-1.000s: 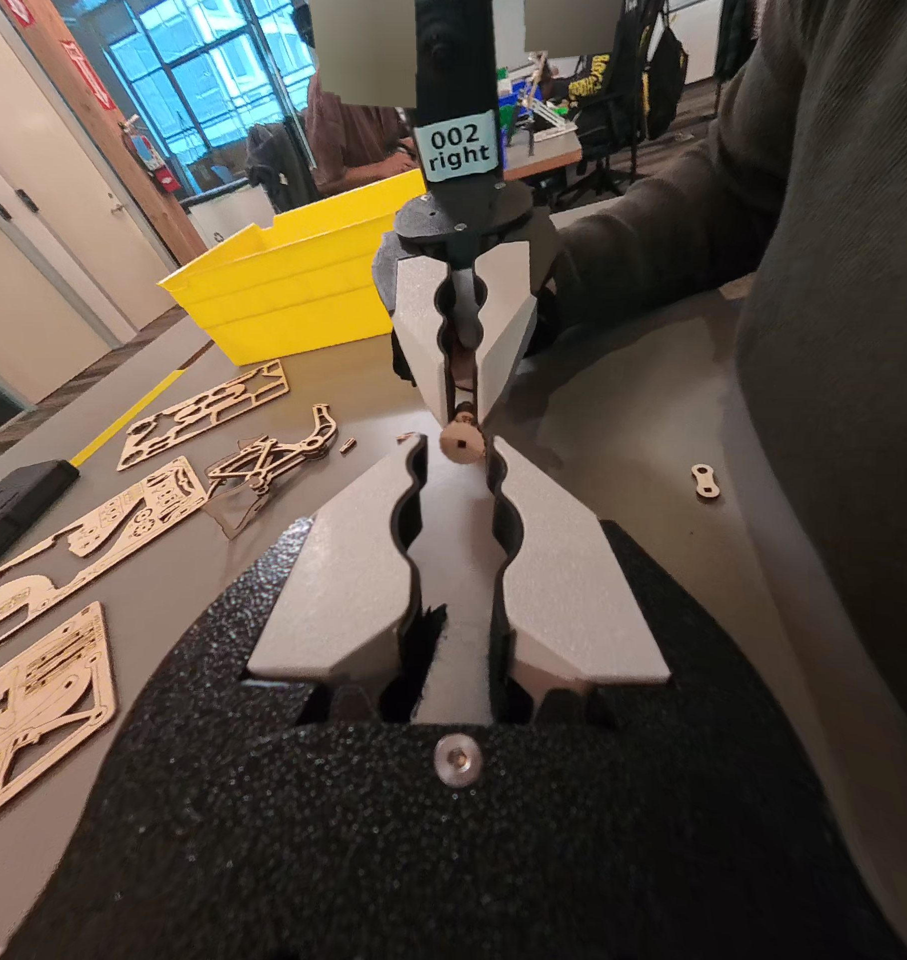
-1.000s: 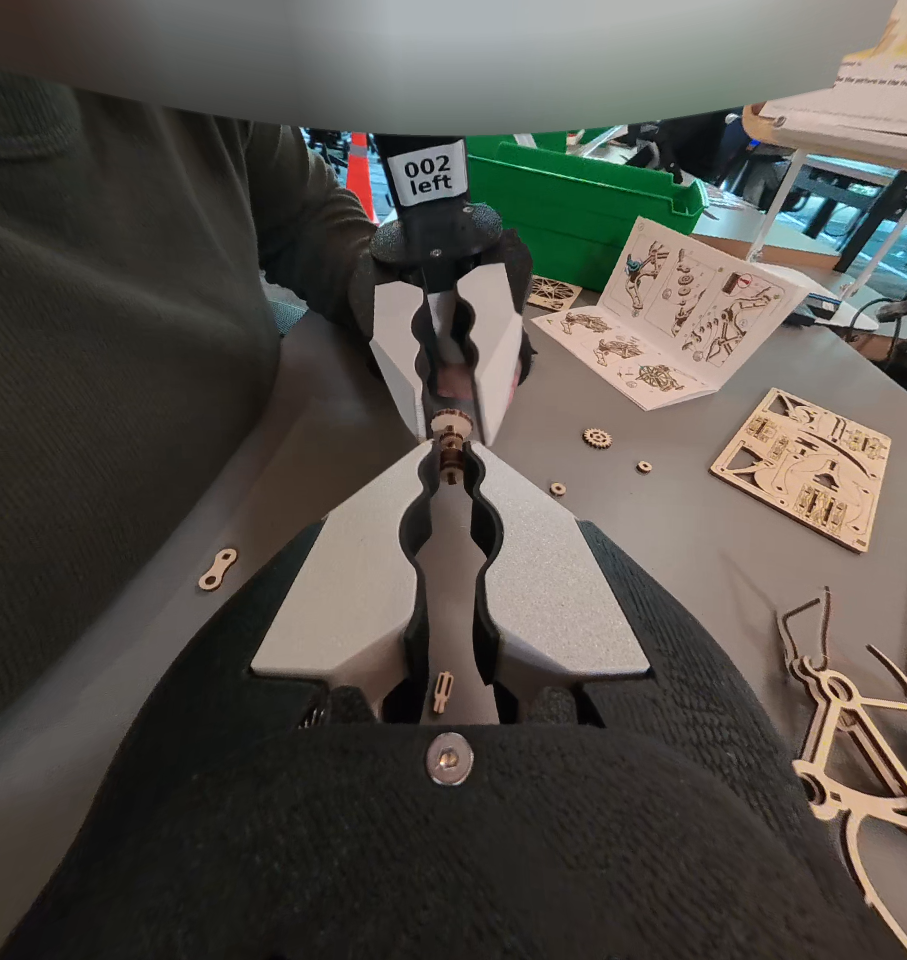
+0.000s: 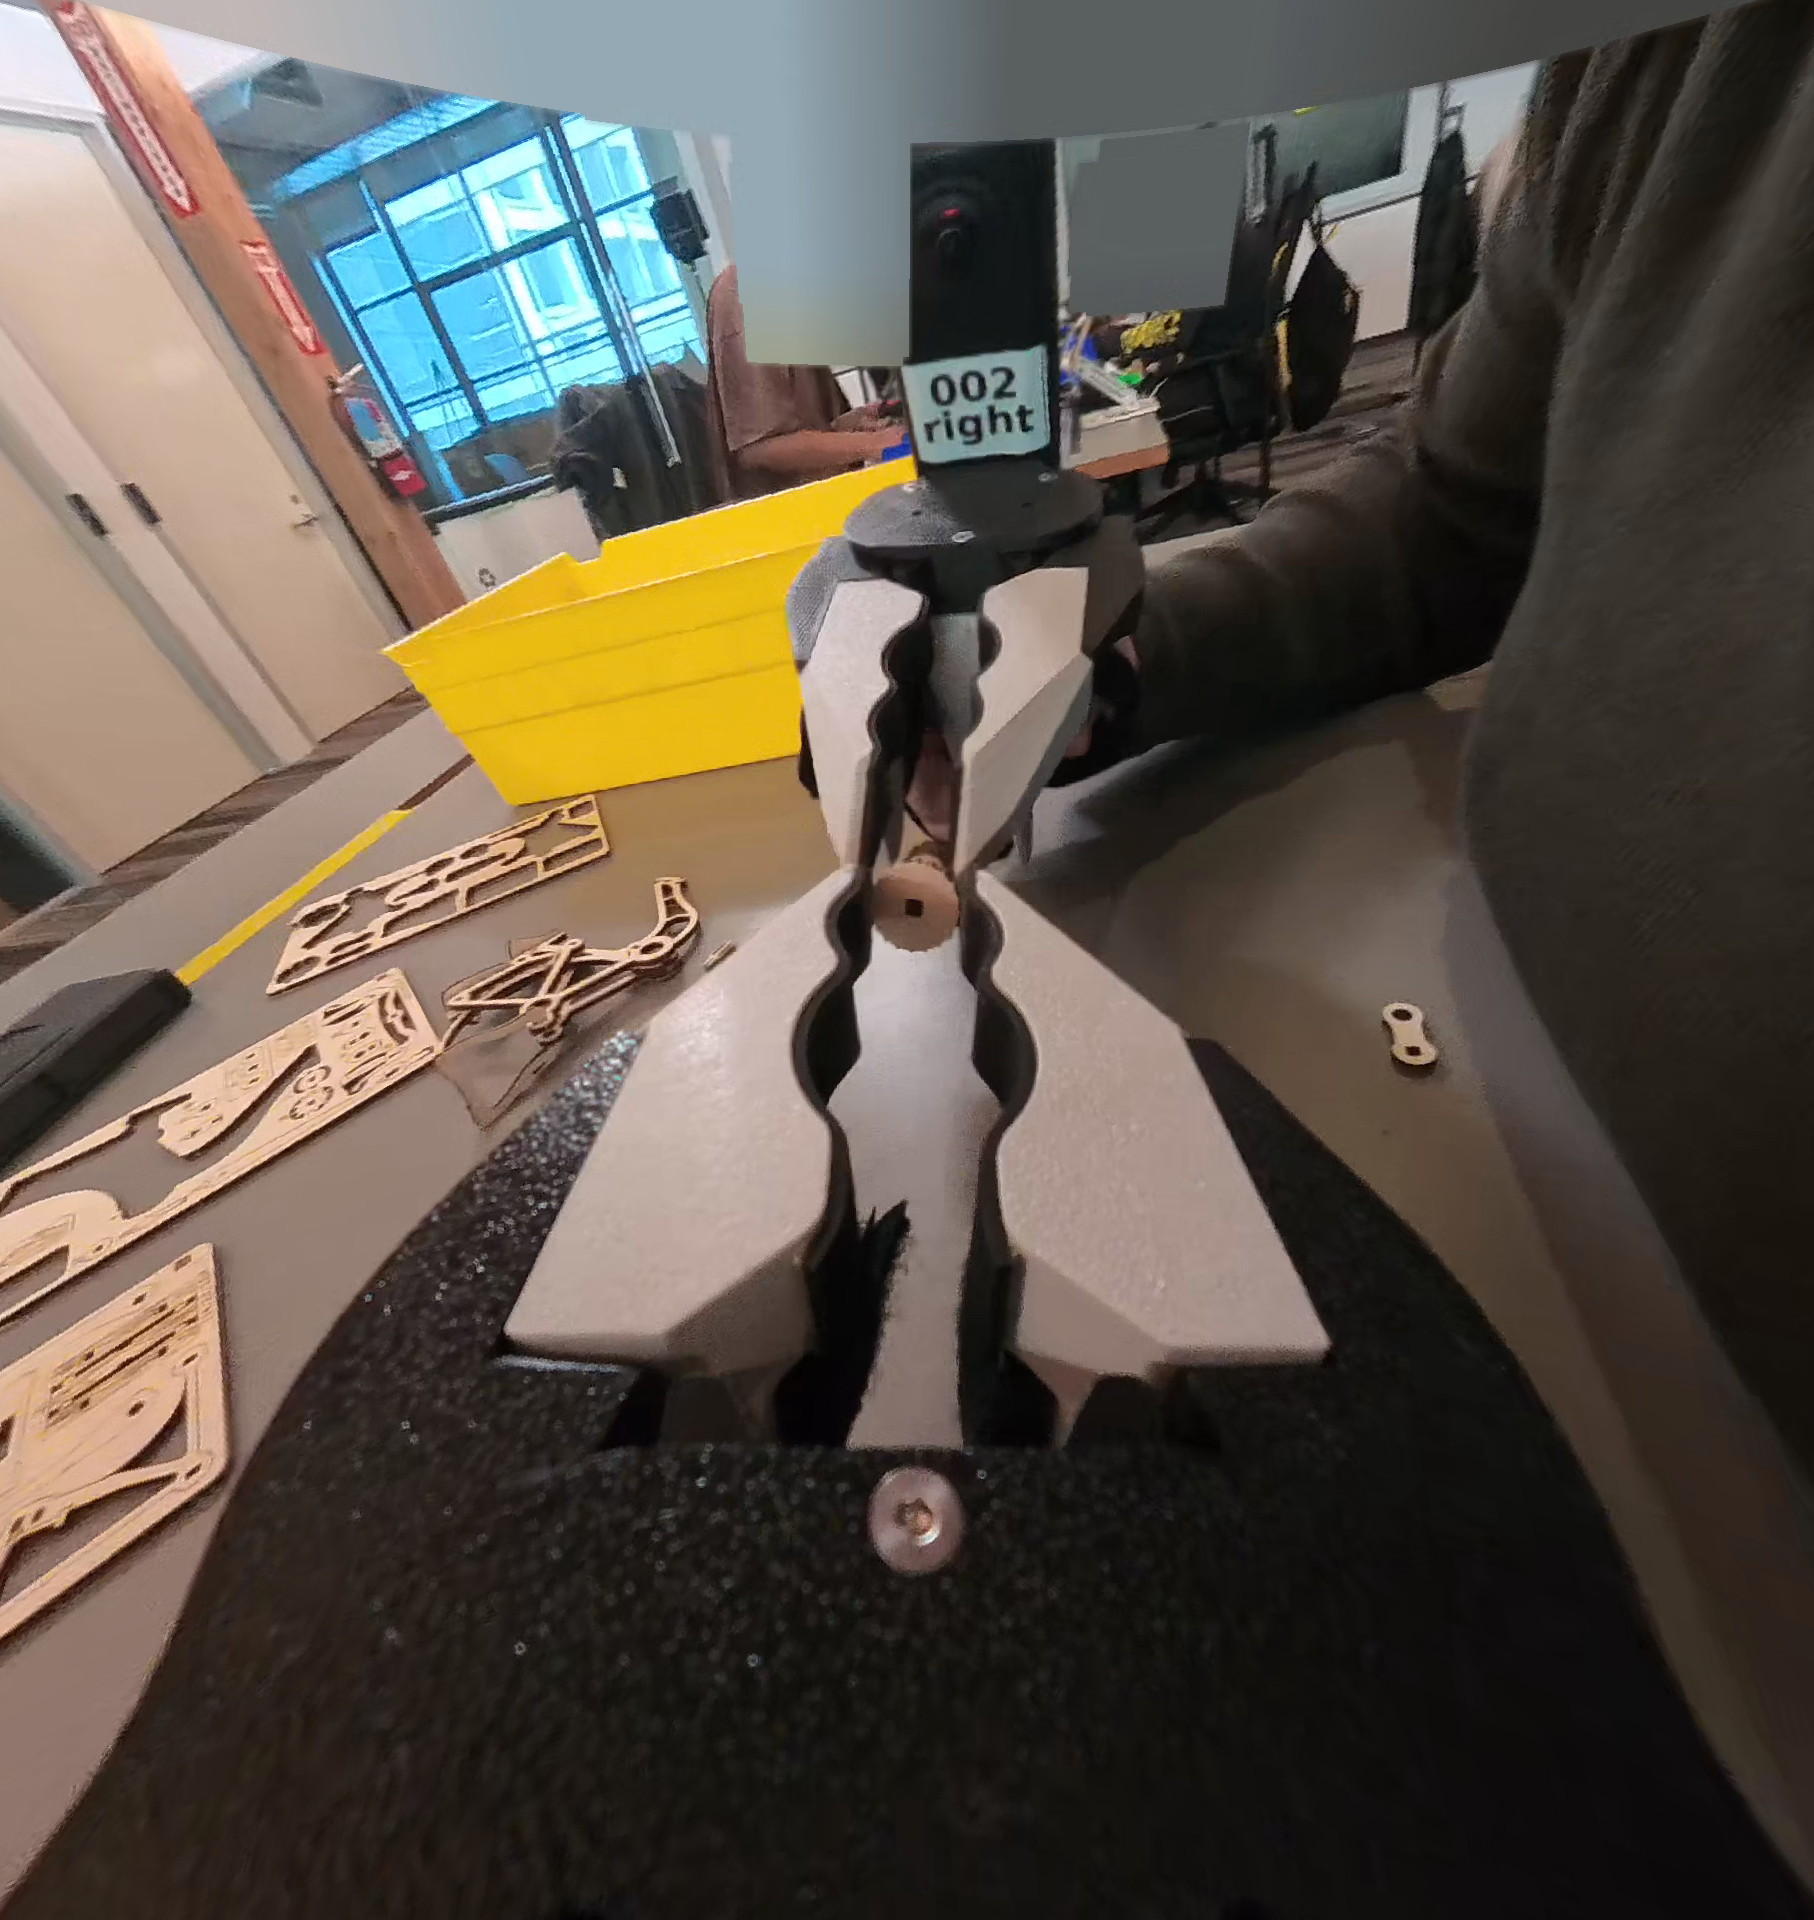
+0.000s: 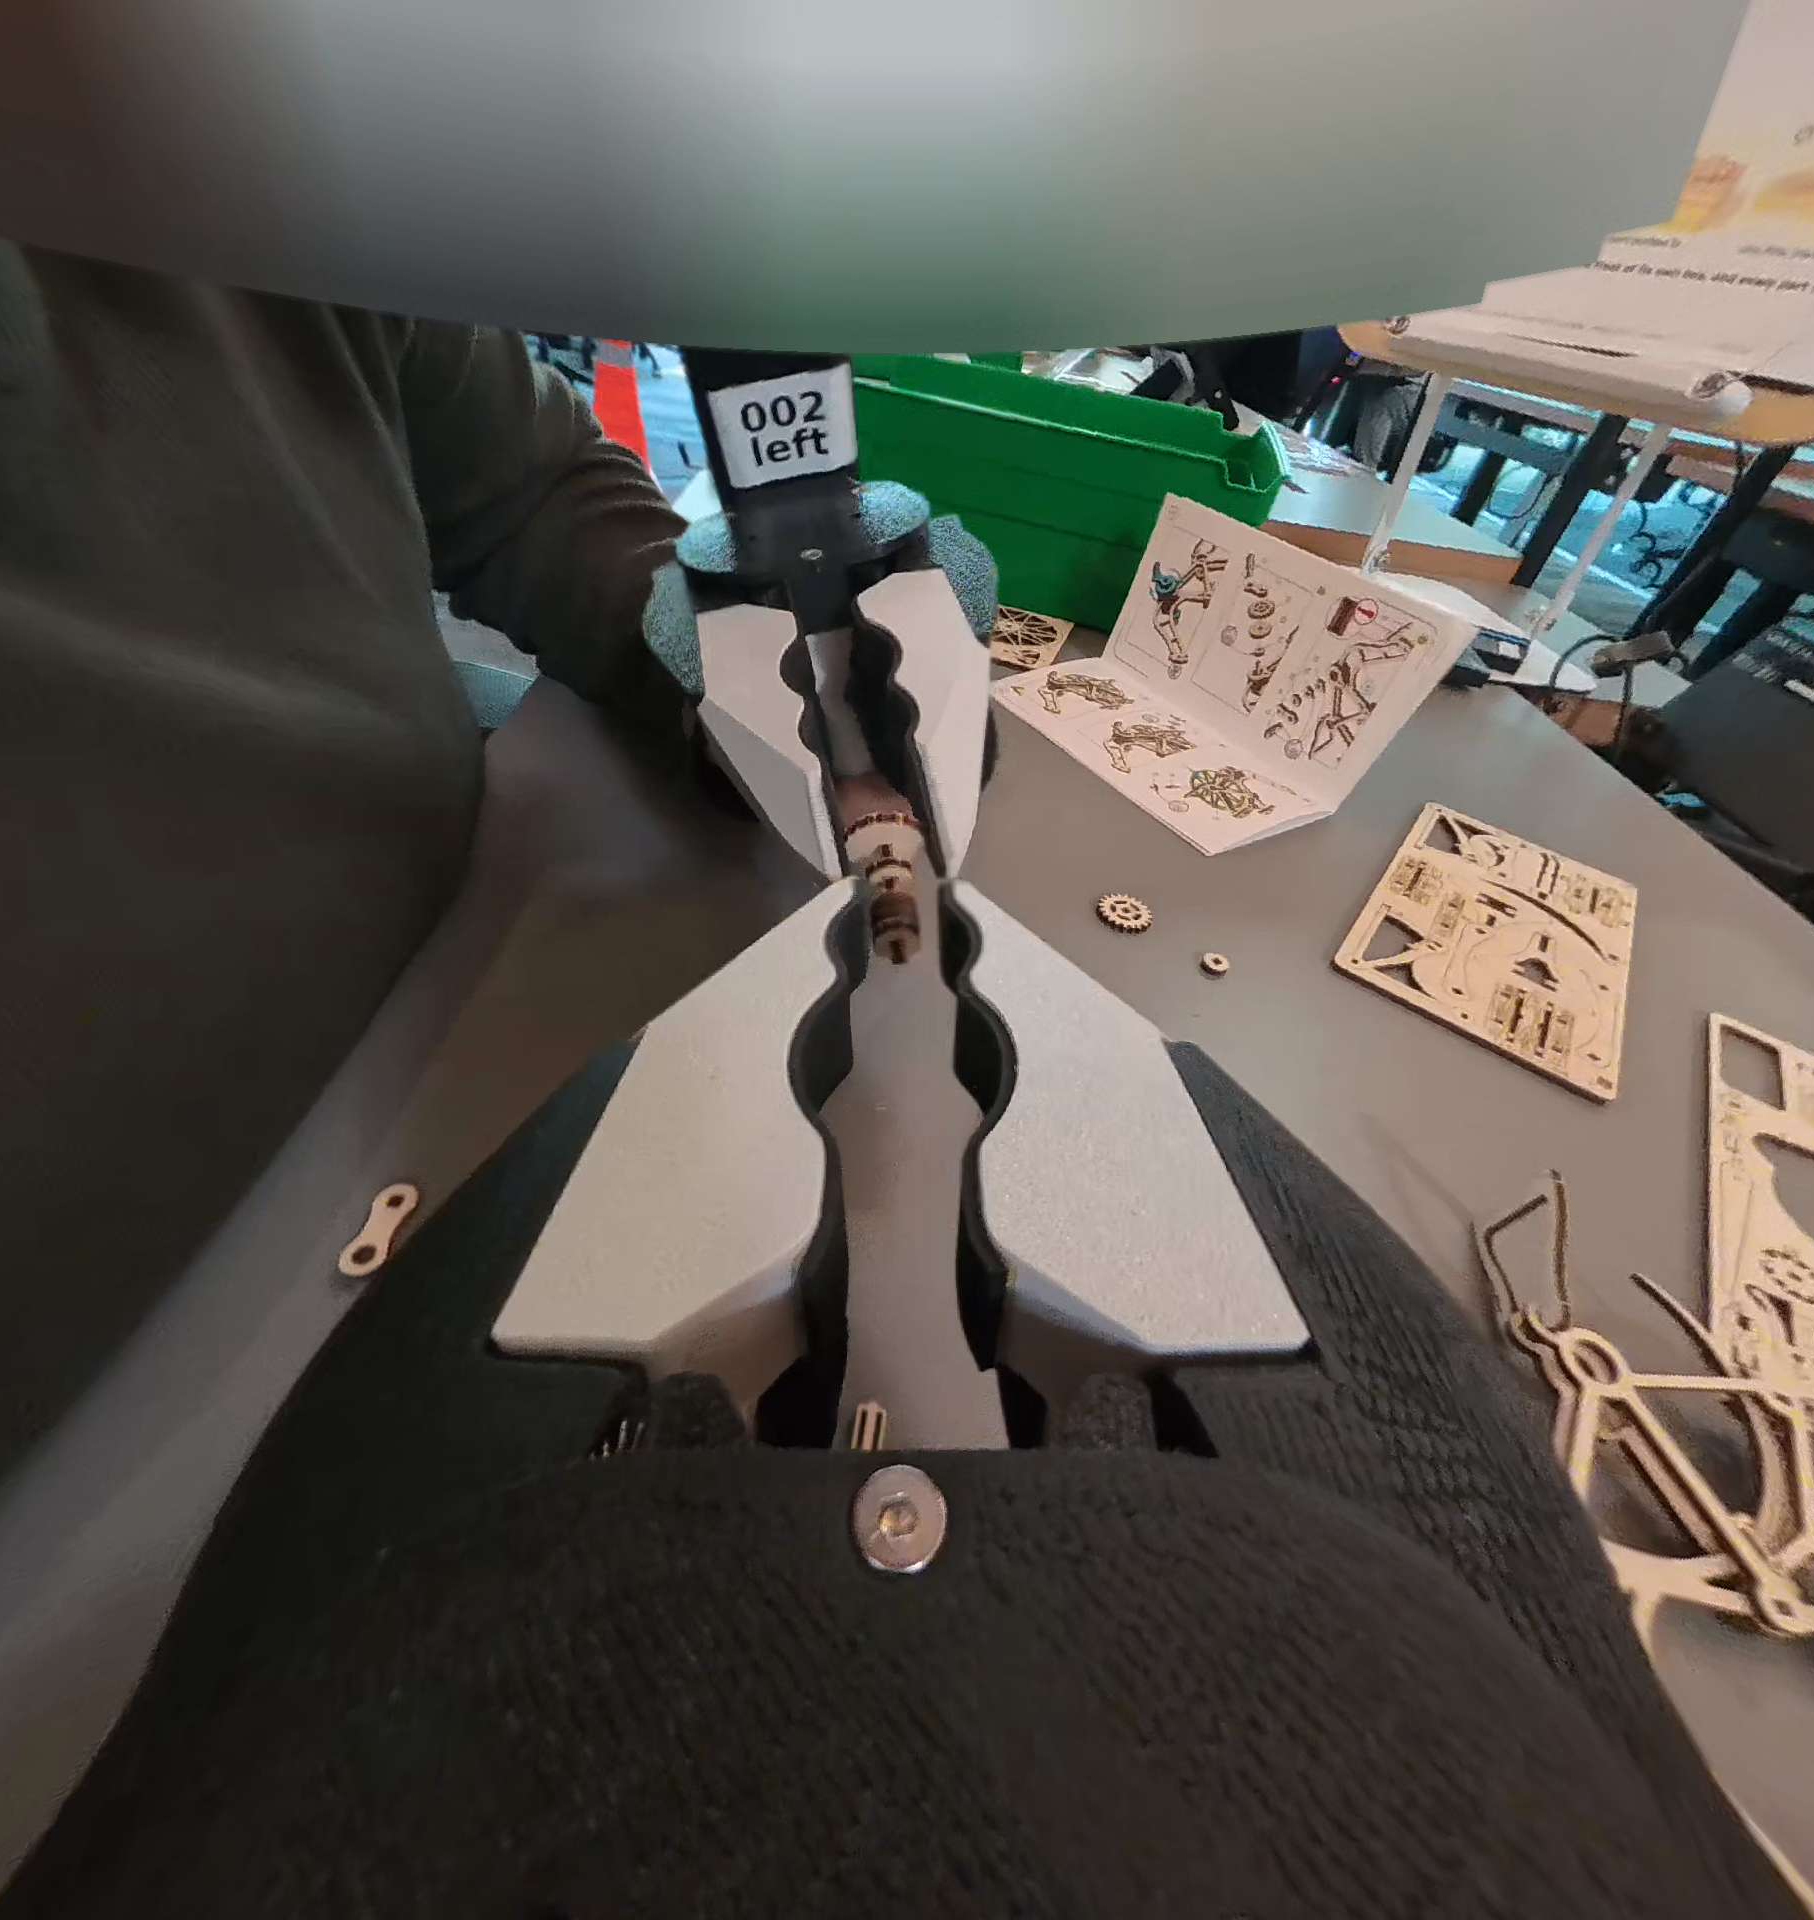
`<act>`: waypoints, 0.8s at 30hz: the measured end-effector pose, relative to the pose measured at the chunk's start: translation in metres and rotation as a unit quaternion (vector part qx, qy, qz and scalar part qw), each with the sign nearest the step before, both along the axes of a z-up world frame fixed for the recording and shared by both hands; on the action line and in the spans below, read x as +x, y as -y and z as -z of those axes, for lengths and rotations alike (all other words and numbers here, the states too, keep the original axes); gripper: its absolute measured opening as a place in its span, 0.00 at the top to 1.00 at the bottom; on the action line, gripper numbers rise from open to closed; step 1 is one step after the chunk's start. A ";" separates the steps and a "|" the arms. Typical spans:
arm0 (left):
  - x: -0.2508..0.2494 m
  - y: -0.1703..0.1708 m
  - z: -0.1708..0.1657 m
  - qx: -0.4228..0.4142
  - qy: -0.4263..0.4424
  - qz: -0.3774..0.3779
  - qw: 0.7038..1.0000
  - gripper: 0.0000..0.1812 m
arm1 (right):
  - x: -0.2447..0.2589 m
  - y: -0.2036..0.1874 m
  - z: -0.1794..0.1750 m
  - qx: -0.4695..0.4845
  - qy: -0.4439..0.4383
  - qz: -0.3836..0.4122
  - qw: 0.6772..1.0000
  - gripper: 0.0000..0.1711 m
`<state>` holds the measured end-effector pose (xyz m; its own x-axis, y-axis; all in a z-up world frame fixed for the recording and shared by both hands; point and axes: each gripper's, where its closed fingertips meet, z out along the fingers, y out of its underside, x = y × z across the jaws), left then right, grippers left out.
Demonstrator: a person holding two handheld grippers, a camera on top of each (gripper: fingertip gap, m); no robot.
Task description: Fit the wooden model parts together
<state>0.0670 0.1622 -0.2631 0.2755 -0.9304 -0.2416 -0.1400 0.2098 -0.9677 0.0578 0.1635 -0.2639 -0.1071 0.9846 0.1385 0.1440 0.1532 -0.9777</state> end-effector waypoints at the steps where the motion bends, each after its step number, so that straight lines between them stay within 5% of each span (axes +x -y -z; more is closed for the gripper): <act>1: 0.000 0.001 -0.002 0.001 0.007 0.004 1.000 0.92 | 0.003 0.001 0.000 0.006 0.003 -0.006 1.000 0.92; 9: -0.002 0.004 -0.008 -0.020 0.034 0.022 0.999 0.92 | 0.013 0.005 -0.004 0.009 0.001 -0.035 0.999 1.00; 24: -0.002 0.006 -0.011 -0.020 0.046 0.029 0.998 0.92 | 0.012 0.004 -0.009 0.006 -0.025 -0.031 0.999 0.93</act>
<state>0.0649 0.1565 -0.2517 0.2401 -0.9537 -0.1810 -0.0389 0.1768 -0.9835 0.0701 0.1599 -0.2549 -0.1596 0.9745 0.1577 0.0850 0.1727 -0.9813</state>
